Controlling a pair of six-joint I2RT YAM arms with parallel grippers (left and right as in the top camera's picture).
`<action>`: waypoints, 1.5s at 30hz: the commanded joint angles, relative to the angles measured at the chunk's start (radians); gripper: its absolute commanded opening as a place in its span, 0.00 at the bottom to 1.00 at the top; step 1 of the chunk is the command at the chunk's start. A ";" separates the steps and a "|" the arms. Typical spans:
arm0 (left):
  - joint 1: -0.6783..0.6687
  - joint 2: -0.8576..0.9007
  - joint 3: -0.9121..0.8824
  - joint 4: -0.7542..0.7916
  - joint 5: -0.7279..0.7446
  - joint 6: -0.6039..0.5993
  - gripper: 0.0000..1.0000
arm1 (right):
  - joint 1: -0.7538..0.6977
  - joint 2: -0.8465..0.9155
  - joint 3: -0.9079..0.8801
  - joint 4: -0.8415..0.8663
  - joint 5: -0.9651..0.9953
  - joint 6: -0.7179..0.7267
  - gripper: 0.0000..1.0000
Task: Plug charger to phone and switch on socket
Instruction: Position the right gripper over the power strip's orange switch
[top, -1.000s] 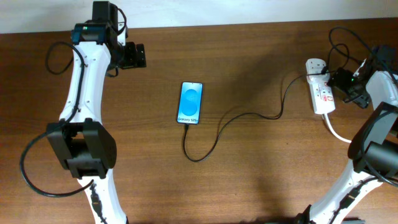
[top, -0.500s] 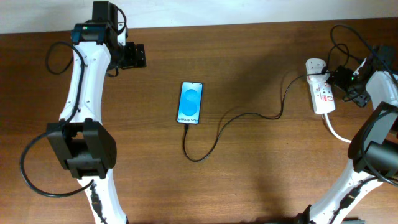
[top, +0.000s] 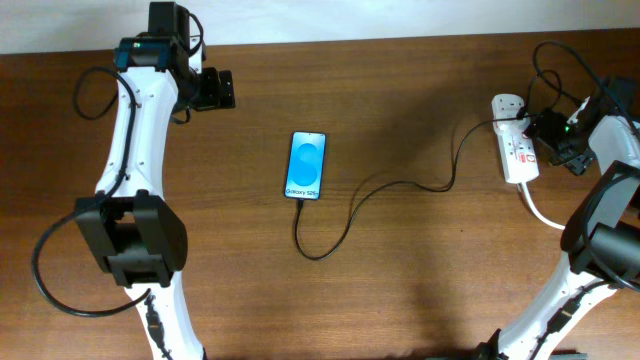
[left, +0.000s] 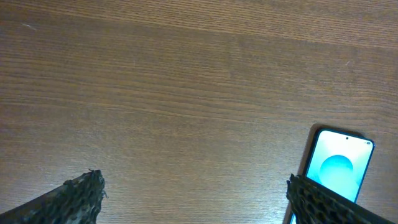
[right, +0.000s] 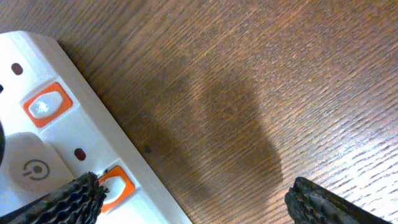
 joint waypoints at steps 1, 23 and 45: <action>0.003 0.005 0.001 0.002 -0.014 -0.009 0.99 | 0.012 0.028 -0.006 -0.027 -0.040 -0.018 0.98; 0.003 0.005 0.001 0.002 -0.014 -0.009 0.99 | 0.003 0.028 -0.003 -0.031 -0.032 -0.003 0.98; 0.003 0.005 0.001 0.002 -0.014 -0.009 0.99 | 0.013 0.028 0.007 -0.034 -0.033 0.027 0.98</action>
